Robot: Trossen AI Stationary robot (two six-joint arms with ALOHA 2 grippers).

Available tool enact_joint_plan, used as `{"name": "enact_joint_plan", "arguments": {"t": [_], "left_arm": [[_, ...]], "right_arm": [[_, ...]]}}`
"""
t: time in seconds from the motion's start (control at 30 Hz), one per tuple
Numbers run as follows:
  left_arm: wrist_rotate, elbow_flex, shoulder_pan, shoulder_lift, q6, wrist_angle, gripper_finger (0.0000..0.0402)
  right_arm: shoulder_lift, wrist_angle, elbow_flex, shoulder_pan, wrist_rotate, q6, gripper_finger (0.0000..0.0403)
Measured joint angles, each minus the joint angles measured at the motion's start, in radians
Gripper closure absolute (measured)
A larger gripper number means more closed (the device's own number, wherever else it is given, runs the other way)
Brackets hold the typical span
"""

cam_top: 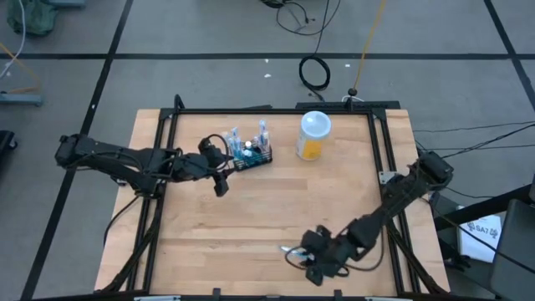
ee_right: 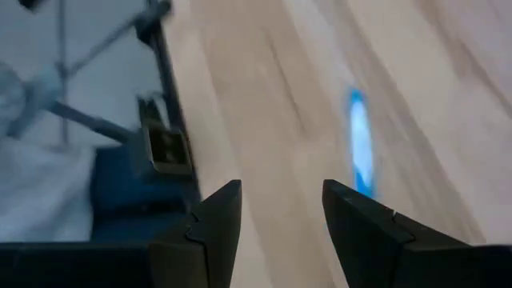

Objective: Pick & Place toothbrushing station
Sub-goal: Put the blue toothbrush into the black mesh organizer

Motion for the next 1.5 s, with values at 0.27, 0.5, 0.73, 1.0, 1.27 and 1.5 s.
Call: {"name": "enact_joint_plan", "arguments": {"t": [0.27, 0.5, 0.73, 1.0, 1.27, 1.5], "left_arm": [[0.000, 0.000, -0.056, 0.000, -0.041, 0.014, 0.0218], [-0.022, 0.000, -0.067, 0.000, -0.042, 0.075, 0.0218], [-0.028, 0.001, -0.067, 0.000, -0.043, 0.119, 0.0218], [-0.028, 0.001, -0.067, 0.000, -0.065, 0.149, 0.0218], [-0.028, 0.001, -0.067, 0.000, -0.066, 0.149, 0.0218], [-0.028, 0.001, -0.067, 0.000, -0.066, 0.148, 0.0218]], "right_arm": [[-0.006, -0.045, -0.095, 0.105, 0.058, 0.184, 0.0232], [-0.006, -0.030, -0.229, 0.165, 0.063, 0.338, 0.0232], [-0.010, 0.123, -0.330, 0.195, 0.082, 0.330, 0.0232], [-0.006, 0.164, -0.337, 0.227, 0.090, 0.184, 0.0232], [-0.006, 0.163, -0.337, 0.233, 0.084, 0.105, 0.0248], [-0.004, 0.162, -0.338, 0.232, 0.078, 0.100, 0.0325]]}}
